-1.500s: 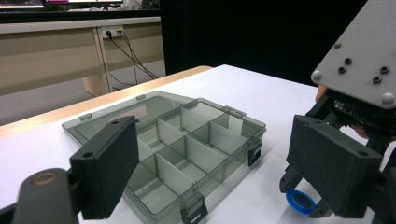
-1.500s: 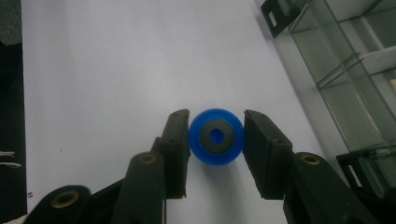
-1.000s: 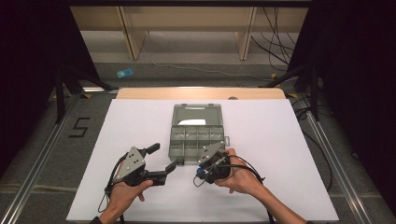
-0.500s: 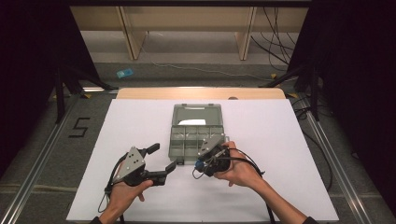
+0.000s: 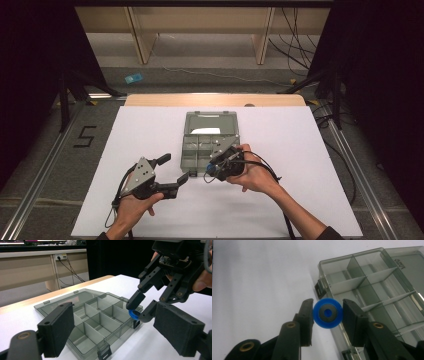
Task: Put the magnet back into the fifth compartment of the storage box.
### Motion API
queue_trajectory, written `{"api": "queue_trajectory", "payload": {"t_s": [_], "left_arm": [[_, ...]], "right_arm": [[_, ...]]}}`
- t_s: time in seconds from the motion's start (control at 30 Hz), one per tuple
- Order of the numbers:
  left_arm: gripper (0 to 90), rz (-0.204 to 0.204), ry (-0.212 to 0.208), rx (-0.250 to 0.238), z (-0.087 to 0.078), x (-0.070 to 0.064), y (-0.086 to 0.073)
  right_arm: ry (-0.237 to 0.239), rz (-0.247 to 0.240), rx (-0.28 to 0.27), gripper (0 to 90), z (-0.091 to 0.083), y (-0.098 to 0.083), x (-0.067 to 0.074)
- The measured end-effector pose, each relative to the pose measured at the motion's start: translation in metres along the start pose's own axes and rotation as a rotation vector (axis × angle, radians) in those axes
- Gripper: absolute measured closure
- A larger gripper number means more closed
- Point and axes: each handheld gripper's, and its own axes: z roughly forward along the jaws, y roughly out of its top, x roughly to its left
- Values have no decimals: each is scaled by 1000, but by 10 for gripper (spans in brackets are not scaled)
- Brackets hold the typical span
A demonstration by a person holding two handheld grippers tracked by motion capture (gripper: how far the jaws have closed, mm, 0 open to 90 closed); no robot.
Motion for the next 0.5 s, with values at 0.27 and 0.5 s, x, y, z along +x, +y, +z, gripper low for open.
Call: {"api": "queue_trajectory", "payload": {"t_s": [0.27,0.5], "left_arm": [[160,-1,-1,2,0,0,0],[160,-5,-6,6,0,0,0]], "right_arm": [[-3,0,-6,622,5,8,-5],[-6,-5,-14,622,11,17,-10]]}}
